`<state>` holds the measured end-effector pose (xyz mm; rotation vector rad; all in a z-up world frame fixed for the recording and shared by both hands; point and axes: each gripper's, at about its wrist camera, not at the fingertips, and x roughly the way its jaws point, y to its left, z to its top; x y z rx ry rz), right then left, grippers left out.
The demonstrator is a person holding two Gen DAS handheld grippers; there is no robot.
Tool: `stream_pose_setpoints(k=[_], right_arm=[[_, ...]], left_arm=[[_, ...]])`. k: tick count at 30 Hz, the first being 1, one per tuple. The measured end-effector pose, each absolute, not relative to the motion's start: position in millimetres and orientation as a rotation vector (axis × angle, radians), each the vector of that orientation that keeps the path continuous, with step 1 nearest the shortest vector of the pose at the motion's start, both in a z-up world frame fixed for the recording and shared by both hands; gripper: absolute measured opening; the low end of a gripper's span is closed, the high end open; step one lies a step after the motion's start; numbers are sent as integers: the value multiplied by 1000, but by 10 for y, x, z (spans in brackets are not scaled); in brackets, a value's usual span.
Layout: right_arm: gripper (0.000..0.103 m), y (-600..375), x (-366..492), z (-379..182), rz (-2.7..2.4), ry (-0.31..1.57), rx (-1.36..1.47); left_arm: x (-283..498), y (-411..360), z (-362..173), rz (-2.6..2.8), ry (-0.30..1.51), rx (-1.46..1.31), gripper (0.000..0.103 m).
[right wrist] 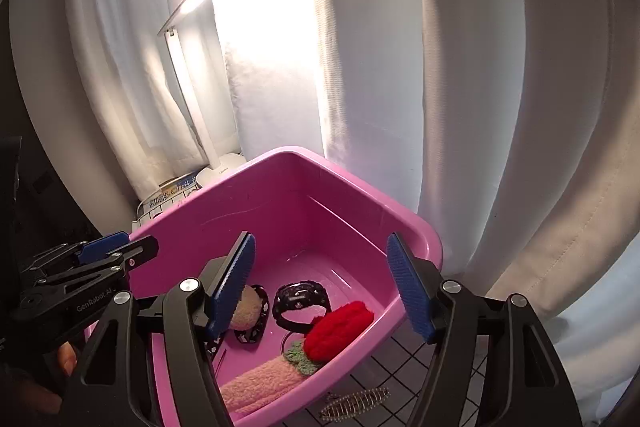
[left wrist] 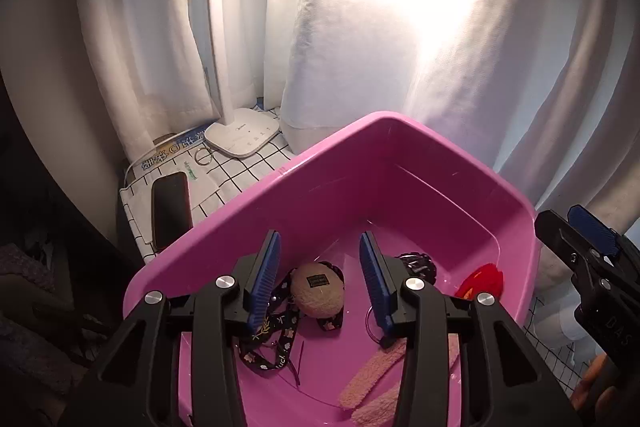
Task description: Organize jewelry
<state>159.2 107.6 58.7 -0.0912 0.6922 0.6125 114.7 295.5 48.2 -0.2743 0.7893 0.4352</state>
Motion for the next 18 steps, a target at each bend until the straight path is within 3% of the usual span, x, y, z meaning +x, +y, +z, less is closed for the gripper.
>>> stream_pose_setpoints(k=[1, 3, 4, 11, 18], right_arm=[[65, 949, 1564, 596, 608, 682, -69], [65, 710, 1496, 574, 594, 678, -31], [65, 604, 1466, 543, 595, 683, -12], [65, -45, 1107, 205, 513, 725, 2], [65, -606, 967, -228, 408, 808, -3]], left_arm=[[1123, 2915, 508, 431, 781, -267, 45], [1059, 2814, 568, 417, 759, -266, 74], [1013, 2745, 602, 401, 743, -268, 77], [686, 1958, 674, 264, 687, -270, 88], [461, 1066, 204, 161, 764, -247, 91]])
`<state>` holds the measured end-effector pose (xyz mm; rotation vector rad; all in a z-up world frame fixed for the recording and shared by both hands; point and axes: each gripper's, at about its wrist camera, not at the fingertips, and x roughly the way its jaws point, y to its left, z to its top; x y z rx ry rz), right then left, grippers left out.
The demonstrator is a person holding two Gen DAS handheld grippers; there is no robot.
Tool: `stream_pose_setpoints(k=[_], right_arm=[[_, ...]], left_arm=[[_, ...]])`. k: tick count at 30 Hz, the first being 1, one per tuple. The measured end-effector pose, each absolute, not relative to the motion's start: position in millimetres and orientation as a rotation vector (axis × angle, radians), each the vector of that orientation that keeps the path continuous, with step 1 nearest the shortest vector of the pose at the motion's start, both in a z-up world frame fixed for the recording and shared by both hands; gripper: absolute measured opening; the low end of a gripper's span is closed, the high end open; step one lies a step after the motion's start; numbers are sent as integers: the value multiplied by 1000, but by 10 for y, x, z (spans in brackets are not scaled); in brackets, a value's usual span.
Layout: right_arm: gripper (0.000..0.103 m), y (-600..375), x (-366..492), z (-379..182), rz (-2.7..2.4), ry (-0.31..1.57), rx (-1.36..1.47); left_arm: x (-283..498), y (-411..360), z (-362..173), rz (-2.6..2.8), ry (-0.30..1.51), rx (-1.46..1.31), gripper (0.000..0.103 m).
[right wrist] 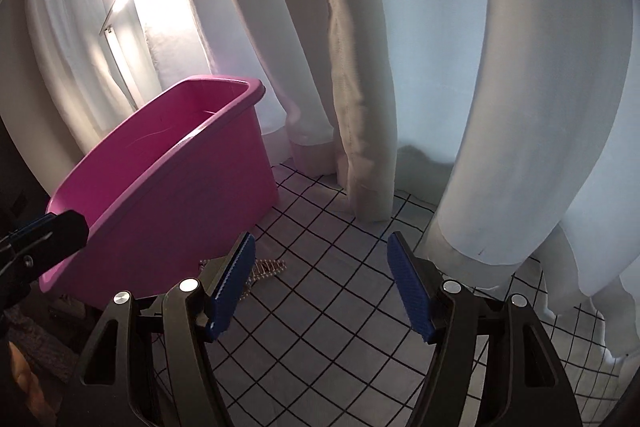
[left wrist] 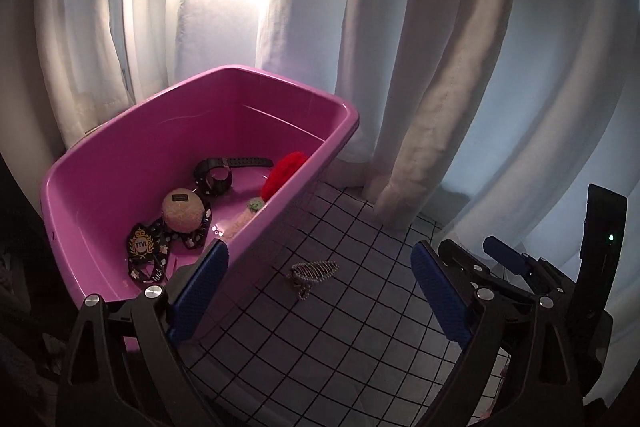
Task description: Organize jewelry
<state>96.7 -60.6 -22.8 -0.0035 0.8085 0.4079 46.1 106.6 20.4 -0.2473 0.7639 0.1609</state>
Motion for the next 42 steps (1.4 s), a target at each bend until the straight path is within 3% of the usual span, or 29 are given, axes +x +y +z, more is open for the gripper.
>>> stream_pose_setpoints(k=[5, 14, 37, 38, 40, 42], right_arm=[[65, -1027, 871, -442, 354, 845, 35], [65, -1465, 753, -679, 345, 894, 93], [65, -1633, 909, -794, 430, 903, 223], [65, -1632, 913, -788, 430, 903, 227], [65, -1630, 916, -775, 429, 898, 227], [65, -1630, 916, -758, 427, 893, 228]], left_arm=[[593, 770, -373, 203, 895, -239, 91], [974, 985, -1217, 462, 973, -361, 91], [1653, 1225, -1656, 698, 971, -423, 93], [1665, 1217, -1668, 682, 979, -419, 89], [1688, 1167, -1647, 634, 954, -414, 64], [1701, 1102, -1620, 622, 961, -390, 61]])
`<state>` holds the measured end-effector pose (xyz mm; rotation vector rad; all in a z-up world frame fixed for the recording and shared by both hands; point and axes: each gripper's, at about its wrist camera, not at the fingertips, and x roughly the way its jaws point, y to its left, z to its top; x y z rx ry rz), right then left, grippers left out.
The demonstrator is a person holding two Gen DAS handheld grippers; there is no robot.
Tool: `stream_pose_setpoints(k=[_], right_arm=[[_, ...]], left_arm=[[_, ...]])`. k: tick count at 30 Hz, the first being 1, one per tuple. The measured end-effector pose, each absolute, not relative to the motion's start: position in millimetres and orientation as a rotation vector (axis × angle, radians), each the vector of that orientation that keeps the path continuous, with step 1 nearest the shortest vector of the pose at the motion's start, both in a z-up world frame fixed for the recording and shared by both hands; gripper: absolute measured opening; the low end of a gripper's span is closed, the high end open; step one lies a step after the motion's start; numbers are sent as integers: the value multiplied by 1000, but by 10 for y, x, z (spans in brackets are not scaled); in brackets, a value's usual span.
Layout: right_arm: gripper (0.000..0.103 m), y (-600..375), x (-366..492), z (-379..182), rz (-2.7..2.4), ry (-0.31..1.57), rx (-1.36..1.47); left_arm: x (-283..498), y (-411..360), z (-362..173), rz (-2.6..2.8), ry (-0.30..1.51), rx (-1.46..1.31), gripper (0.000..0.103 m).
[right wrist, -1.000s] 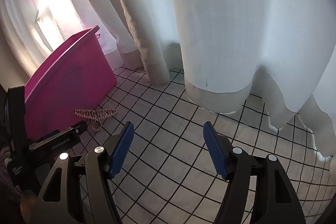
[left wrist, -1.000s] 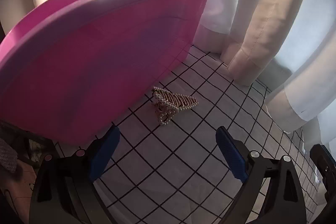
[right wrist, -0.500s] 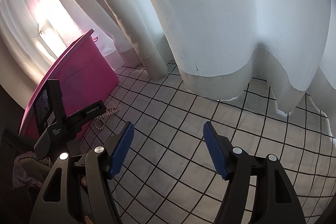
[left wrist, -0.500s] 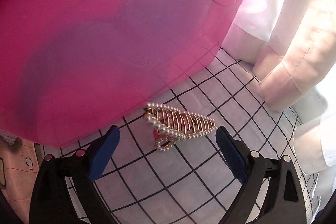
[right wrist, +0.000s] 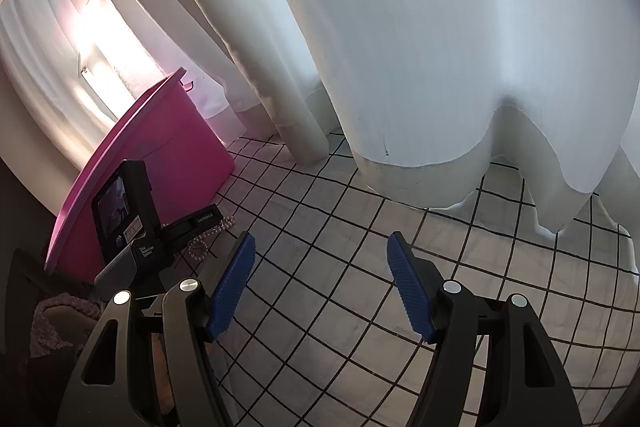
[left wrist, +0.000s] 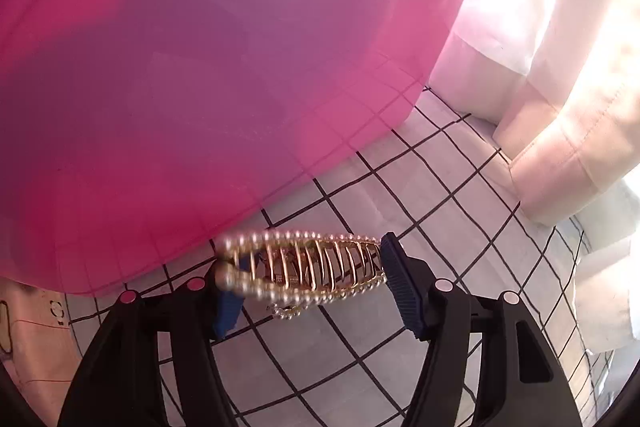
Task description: Organize jewelry
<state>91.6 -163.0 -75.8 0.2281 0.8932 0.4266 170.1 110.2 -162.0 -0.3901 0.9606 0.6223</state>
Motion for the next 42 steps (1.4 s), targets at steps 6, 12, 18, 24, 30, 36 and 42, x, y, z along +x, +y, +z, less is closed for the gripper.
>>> stream_pose_setpoints(k=[6, 12, 18, 24, 30, 36, 42], right_arm=[[65, -1597, 896, -702, 421, 877, 225], [65, -1532, 858, -630, 404, 851, 210], [65, -1426, 837, -429, 392, 805, 201], [65, -1044, 874, 18, 457, 723, 195], [65, -301, 992, 447, 590, 666, 182], [65, -59, 981, 386, 577, 693, 139], [65, -19, 1258, -369, 537, 857, -13]], left_arm=[[1591, 1065, -1528, 531, 957, -424, 54], [1356, 884, -1200, 432, 903, -383, 54], [1044, 700, -515, 329, 792, -310, 54], [939, 1092, 331, 329, 676, -304, 5], [958, 1919, 721, 428, 660, -289, 5], [1020, 2529, 790, 406, 729, -331, 5], [1020, 2257, 553, 303, 772, -307, 46]])
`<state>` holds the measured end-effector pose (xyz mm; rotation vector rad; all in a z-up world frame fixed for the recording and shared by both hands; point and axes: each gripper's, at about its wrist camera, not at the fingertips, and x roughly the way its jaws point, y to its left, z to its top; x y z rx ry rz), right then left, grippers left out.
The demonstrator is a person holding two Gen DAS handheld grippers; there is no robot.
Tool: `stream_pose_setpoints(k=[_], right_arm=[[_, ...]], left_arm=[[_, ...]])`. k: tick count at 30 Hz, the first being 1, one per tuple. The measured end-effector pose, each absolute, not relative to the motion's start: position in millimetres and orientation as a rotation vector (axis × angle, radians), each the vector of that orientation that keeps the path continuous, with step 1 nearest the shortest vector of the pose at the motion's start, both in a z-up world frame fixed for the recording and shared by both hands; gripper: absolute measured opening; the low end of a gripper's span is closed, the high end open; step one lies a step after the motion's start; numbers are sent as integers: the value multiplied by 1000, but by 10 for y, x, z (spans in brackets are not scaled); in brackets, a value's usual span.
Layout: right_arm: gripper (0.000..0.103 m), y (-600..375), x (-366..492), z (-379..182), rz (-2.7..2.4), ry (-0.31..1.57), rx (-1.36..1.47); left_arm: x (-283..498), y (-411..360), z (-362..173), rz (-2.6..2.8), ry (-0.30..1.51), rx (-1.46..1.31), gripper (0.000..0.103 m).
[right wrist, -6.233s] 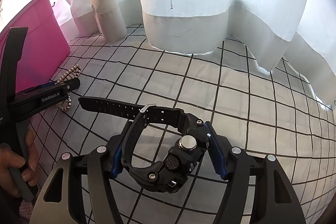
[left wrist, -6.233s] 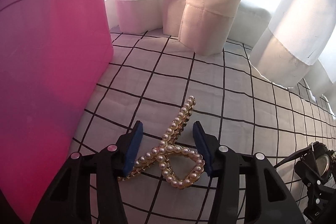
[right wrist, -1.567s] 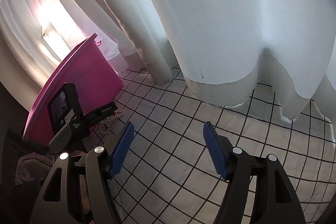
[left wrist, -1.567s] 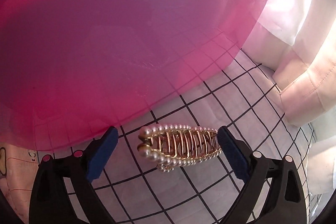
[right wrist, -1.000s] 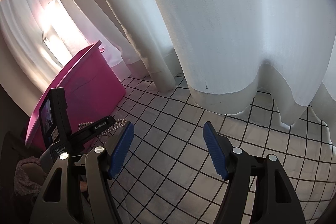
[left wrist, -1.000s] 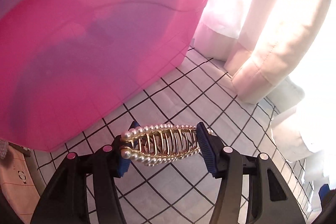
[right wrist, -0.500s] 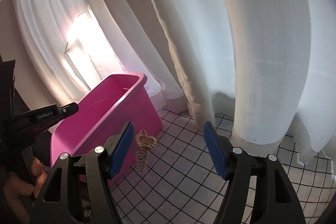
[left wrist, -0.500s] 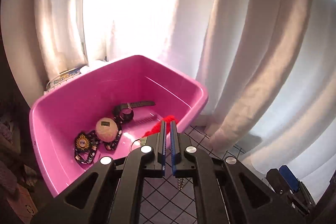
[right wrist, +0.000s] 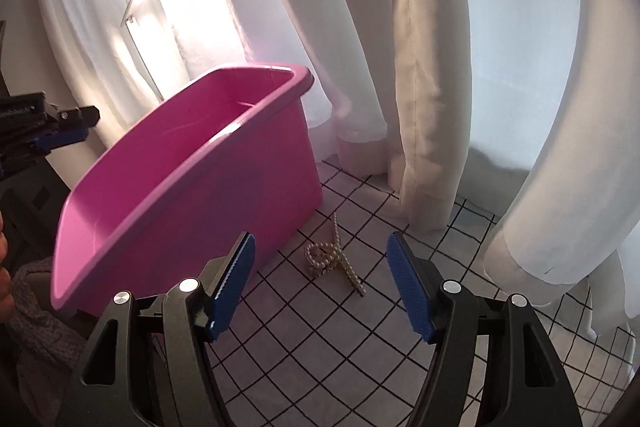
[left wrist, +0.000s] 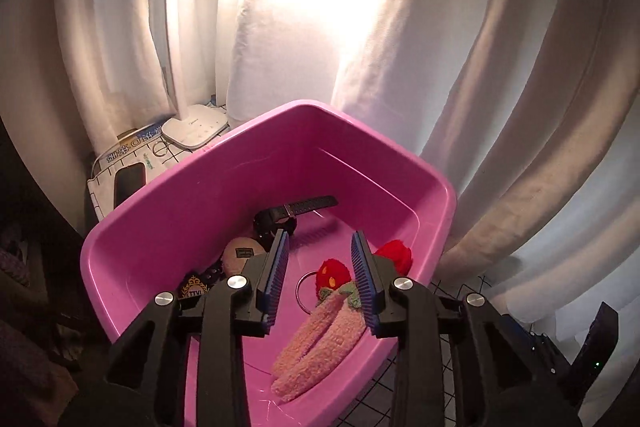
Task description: Organize jewelry
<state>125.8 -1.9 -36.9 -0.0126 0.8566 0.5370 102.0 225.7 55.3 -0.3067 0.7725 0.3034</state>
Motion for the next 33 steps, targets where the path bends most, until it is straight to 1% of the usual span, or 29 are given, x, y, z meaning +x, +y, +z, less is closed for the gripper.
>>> stream_pose_setpoints(k=[1, 2, 3, 4, 5, 6, 9, 13, 17, 20, 23, 26, 30, 33], right_arm=[[65, 10, 1296, -497, 545, 880, -24], [65, 52, 1331, -619, 548, 901, -38], [65, 96, 1379, -729, 558, 921, -49], [65, 143, 1436, -834, 566, 942, -59], [65, 197, 1498, -933, 570, 963, -74], [65, 264, 1556, -1022, 576, 982, -94], [65, 400, 1682, -1209, 580, 1021, -129], [65, 273, 1601, -1133, 566, 984, -108], [65, -200, 1318, -994, 482, 959, -58], [65, -688, 1057, -898, 413, 959, -10], [65, -1177, 864, -830, 339, 966, 22], [65, -1556, 676, -794, 282, 971, 49], [65, -1879, 554, -813, 249, 972, 91], [65, -1948, 538, -841, 260, 969, 111]], left_arm=[[1008, 2238, 541, 300, 772, -300, 55], [1000, 2226, 543, 301, 769, -295, 70], [990, 2225, 544, 301, 766, -289, 75], [982, 2227, 545, 304, 765, -280, 75], [977, 2232, 545, 308, 766, -271, 77], [969, 2240, 540, 308, 770, -268, 82], [968, 2309, 495, 309, 792, -278, 83], [950, 2237, 434, 282, 807, -277, 83], [895, 1816, 416, 204, 783, -278, 83], [892, 1338, 326, 135, 770, -270, 87], [969, 861, 79, 128, 784, -212, 87], [1139, 590, -302, 183, 835, -178, 87], [1483, 525, -814, 323, 918, -175, 87], [1722, 597, -1096, 410, 973, -197, 87]])
